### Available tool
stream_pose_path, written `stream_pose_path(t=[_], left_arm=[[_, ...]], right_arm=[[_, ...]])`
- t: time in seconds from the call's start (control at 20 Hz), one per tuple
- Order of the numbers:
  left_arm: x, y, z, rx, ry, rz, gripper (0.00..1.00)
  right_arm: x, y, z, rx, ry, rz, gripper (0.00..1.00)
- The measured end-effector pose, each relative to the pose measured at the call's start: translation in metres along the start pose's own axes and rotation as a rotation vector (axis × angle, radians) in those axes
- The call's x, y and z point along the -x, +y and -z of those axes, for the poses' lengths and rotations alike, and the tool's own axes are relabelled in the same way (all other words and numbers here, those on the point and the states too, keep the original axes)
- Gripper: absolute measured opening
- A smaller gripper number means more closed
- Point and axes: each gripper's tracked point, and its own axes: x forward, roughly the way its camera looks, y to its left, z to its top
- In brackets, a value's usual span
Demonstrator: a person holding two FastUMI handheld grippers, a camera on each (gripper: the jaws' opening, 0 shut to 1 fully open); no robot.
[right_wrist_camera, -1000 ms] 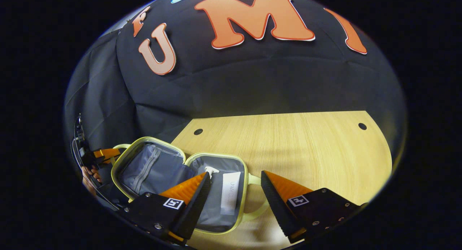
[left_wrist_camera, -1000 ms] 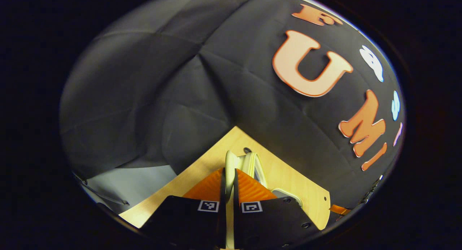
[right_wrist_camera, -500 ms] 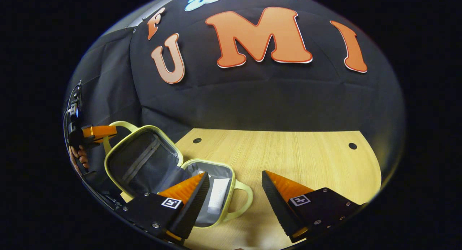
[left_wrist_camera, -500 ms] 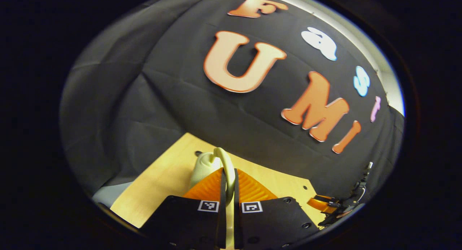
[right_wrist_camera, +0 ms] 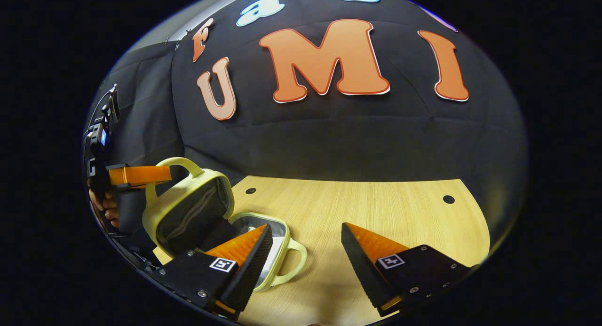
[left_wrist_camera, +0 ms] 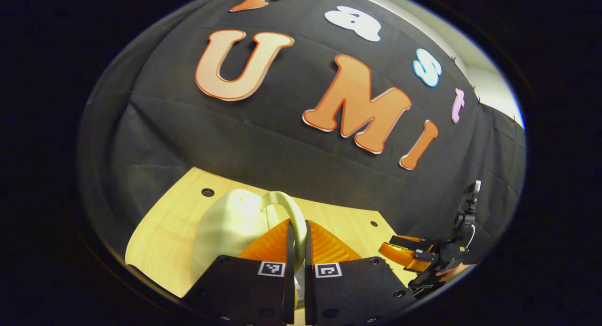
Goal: First open the suitcase, pack the skin care products into it, and then close the suitcase.
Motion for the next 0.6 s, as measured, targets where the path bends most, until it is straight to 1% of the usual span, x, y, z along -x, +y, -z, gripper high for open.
stream_pose_path(t=[0.15, 0.3, 0.45, 0.6], left_arm=[[-0.019, -0.031, 0.024, 0.013, 0.039, 0.048, 0.09], [-0.036, -0.055, 0.058, 0.006, 0.092, 0.076, 0.09], [-0.055, -0.068, 0.086, -0.033, 0.153, 0.08, 0.09], [-0.077, -0.078, 0.118, -0.093, 0.216, 0.075, 0.09]], right_arm=[[0.004, -0.01, -0.005, -0.002, -0.025, 0.006, 0.94], [0.01, -0.021, -0.005, 0.01, -0.039, 0.012, 0.94], [0.016, -0.034, -0.004, 0.017, -0.032, 0.015, 0.95], [0.023, -0.047, -0.003, 0.017, -0.035, 0.026, 0.95]])
